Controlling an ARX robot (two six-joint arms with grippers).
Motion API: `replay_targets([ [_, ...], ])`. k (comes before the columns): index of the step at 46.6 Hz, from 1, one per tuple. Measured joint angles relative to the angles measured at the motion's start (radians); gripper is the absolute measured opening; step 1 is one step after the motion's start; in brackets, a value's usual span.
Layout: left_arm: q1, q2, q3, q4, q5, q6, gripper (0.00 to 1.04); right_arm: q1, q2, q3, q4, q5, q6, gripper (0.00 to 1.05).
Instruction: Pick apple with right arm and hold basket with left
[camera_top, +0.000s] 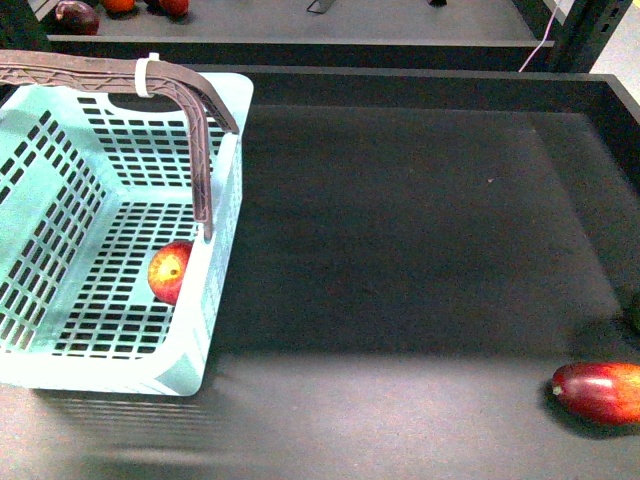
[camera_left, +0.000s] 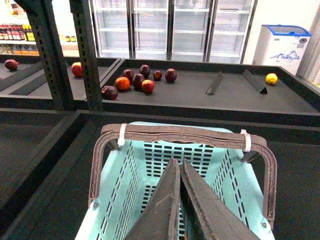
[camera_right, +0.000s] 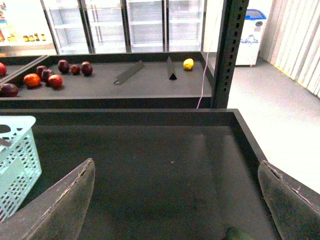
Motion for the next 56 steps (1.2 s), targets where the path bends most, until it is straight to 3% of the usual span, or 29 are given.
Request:
replay_targets([
  [36, 0.000, -0.237, 0.000, -0.234, 0.000, 0.000, 0.03, 0.000, 0.000, 0.000, 0.000, 0.000, 0.000, 0.96],
  [41, 0.000, -0.367, 0.000, -0.395, 0.000, 0.000, 0.03, 0.000, 0.000, 0.000, 0.000, 0.000, 0.000, 0.96],
  [56, 0.000, -0.409, 0.000, -0.411, 0.000, 0.000, 0.03, 0.000, 0.000, 0.000, 0.000, 0.000, 0.000, 0.96],
])
